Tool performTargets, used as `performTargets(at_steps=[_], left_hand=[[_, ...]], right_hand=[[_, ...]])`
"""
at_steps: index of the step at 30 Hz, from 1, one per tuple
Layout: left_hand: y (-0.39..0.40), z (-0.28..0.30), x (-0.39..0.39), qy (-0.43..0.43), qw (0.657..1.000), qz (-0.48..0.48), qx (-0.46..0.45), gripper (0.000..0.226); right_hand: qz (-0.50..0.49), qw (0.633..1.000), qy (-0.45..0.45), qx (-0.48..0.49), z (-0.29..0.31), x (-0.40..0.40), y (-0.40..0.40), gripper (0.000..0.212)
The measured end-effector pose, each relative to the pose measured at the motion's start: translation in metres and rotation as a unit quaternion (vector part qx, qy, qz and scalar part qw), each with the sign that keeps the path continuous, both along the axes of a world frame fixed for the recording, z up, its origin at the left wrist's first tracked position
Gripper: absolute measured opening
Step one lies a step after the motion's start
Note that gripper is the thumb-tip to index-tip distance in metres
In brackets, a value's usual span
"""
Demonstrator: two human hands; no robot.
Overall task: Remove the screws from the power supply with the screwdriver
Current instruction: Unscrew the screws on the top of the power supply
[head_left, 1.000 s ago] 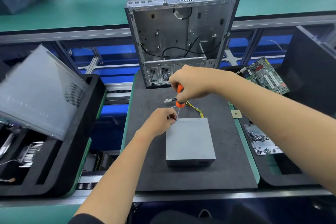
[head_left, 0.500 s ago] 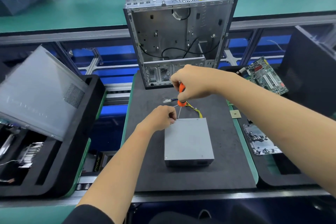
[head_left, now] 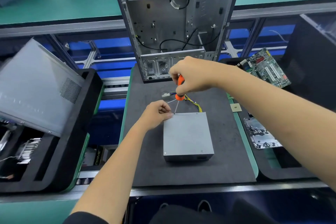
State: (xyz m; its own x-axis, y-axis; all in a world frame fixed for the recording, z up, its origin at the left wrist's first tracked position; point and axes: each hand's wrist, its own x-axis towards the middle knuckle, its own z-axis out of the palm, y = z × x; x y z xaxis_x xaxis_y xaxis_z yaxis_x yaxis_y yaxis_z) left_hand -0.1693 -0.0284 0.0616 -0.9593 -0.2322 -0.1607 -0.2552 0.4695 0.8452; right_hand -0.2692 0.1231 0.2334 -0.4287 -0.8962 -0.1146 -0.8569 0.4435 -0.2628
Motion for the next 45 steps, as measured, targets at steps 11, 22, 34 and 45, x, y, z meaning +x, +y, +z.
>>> performTargets(at_steps=[11,22,34,45], left_hand=[[0.001,-0.010,0.006,0.033,0.999,0.006,0.033,0.021],[0.005,-0.014,0.003,0.055,0.998,0.010,0.004,0.017],[0.006,-0.015,0.004,0.053,0.998,0.012,-0.008,0.024],[0.007,-0.016,0.005,0.044,0.999,0.024,0.018,0.025]], right_hand=[[-0.019,1.000,-0.020,-0.006,0.001,-0.006,-0.009,0.014],[-0.025,0.999,-0.034,0.001,-0.001,-0.008,-0.013,0.014],[-0.035,0.999,-0.028,-0.005,-0.003,-0.008,-0.017,0.016],[-0.078,0.993,-0.027,0.079,0.004,0.002,-0.025,0.018]])
